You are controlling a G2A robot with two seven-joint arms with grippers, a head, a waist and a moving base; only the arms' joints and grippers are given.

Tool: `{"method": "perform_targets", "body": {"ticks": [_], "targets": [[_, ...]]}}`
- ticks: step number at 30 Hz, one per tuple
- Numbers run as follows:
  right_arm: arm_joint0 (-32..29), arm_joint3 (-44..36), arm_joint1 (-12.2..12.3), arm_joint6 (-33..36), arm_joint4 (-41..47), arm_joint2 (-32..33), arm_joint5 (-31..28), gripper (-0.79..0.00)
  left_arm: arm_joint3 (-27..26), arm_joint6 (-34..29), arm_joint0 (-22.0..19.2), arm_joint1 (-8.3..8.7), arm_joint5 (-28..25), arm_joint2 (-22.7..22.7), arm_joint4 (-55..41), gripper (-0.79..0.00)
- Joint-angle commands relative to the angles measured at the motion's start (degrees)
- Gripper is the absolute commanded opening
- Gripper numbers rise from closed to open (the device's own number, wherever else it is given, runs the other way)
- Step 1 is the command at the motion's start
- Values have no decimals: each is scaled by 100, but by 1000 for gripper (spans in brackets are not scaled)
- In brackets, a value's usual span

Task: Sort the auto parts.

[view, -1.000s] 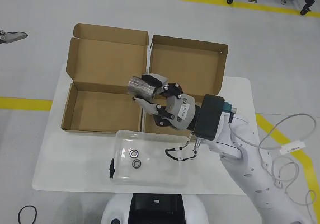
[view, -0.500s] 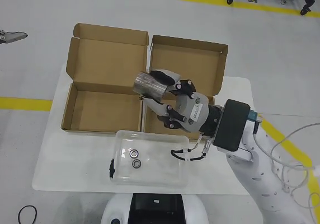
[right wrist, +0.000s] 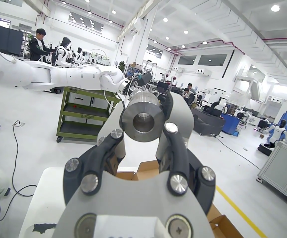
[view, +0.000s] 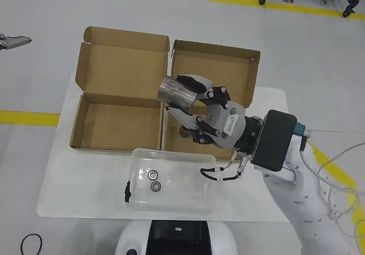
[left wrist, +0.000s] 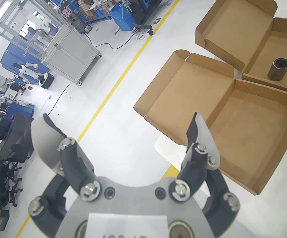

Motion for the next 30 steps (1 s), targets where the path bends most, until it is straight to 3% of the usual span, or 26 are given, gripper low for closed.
{"method": "perform_targets", "body": {"ticks": [1,15,25,30], "targets": [[-33,8,11,186,-43,14,-11,-785,0,0,0,0,0,0,0,0],[-754,189,63,1684,-127,-217,671,-785,0,0,0,0,0,0,0,0],[-1047,-350,26,4106,-794,-909,1891,-785,0,0,0,0,0,0,0,0],[-1056,-157,-13,4627,-816,-1019,2421,-785,0,0,0,0,0,0,0,0]]}}
